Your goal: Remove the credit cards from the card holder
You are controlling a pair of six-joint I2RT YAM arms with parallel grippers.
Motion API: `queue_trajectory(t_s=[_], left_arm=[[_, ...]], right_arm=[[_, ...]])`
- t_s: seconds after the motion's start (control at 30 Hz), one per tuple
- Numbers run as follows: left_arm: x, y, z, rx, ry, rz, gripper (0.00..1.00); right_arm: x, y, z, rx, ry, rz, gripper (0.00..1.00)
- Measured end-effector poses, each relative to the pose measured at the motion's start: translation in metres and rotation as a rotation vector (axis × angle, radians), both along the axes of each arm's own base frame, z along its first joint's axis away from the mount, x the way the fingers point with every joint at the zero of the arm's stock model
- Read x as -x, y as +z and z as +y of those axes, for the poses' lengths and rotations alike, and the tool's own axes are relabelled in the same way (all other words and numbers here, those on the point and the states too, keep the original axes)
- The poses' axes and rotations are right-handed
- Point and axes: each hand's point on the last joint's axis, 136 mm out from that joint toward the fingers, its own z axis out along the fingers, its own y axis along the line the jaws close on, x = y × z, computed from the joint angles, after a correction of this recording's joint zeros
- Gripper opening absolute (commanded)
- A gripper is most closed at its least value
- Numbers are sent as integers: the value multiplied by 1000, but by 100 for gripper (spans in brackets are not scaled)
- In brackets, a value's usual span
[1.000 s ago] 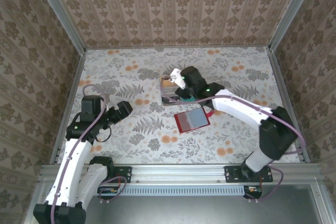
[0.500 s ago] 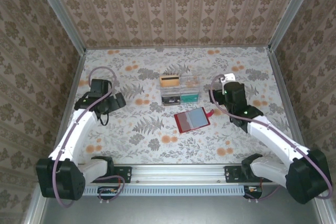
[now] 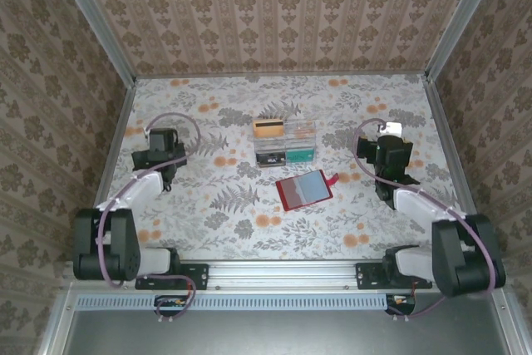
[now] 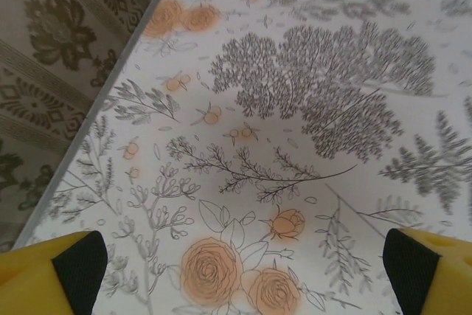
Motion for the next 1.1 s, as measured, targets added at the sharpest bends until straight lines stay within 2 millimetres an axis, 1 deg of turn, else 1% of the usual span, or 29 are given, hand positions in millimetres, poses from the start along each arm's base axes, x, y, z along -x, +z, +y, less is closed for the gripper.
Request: queue_trajectory(t_s=[0.1,0.17,0.23,0.33,0.4,0.47,0.5,0.6,0.8,1.1], left_arm=[[-1,-20,-1,7,-42,-47,100],[-3,-26,-2,28,-73,-81,100],[-10,-24,-2,55,-103,-141,100],[-24,-16,-5,90,-156,-218,100],[-31,-11,-13,103,-212,-251,100],[-40,-10,-26,106,-280,-284,100],[-41,-13,-32,108,-310,-283,100],[-40,-18,-42,113,-361,-279,100],[-44,-10,-45,100,-385,-315,100],[-45,-7,-47,90,-397,-326,100]], right_arm=[[-10,-9,-1,-9,13,-11,100],[-14,-13,-1,-21,25,-31,100],[-18,-19,-1,-32,36,-49,100],[-19,-41,2,-47,59,-30,100],[-16,-50,3,-56,74,-10,100],[-17,-47,4,-60,82,-24,100],[-19,-44,5,-63,87,-39,100],[-21,-39,7,-67,98,-62,100],[-22,-38,7,-69,101,-69,100],[-23,-36,7,-68,101,-75,100]])
